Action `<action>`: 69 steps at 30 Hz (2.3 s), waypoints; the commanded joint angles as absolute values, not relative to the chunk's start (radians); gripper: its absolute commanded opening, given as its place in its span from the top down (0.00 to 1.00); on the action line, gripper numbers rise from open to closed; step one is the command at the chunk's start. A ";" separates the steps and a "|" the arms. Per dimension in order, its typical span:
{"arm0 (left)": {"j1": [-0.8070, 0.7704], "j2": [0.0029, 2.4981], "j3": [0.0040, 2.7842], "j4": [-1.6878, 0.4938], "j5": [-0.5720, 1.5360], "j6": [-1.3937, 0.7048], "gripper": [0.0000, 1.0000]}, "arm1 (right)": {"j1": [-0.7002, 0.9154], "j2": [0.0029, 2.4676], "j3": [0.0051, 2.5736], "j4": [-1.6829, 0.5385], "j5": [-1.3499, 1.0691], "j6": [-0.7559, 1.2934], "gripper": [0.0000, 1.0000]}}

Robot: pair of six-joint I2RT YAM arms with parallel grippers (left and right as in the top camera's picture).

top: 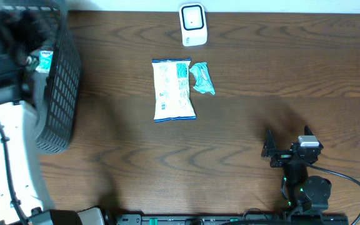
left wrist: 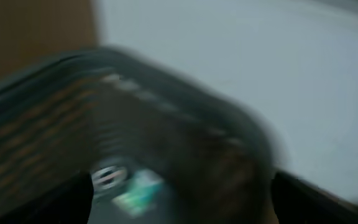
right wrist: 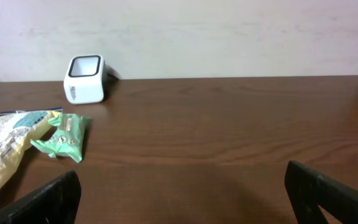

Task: Scan the item barcode
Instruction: 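Release the wipes pack on the table right of the bag, then reach into the basket and grasp the orange-and-white pack, left gripper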

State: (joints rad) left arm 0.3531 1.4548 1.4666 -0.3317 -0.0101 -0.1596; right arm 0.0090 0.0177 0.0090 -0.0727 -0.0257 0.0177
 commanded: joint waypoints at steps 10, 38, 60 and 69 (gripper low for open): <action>0.501 1.661 1.476 -0.450 -0.087 -0.015 0.11 | 0.002 0.014 0.006 -0.075 -0.021 0.028 0.01; 0.527 1.956 1.476 -0.502 -0.423 0.273 0.16 | 0.002 0.014 0.006 -0.075 -0.021 0.028 0.01; 0.613 1.959 1.476 -0.505 -0.246 0.282 0.26 | 0.002 0.014 0.006 -0.075 -0.021 0.028 0.01; 0.611 1.991 1.476 -0.511 -0.242 0.299 0.33 | 0.002 0.014 0.006 -0.075 -0.021 0.028 0.01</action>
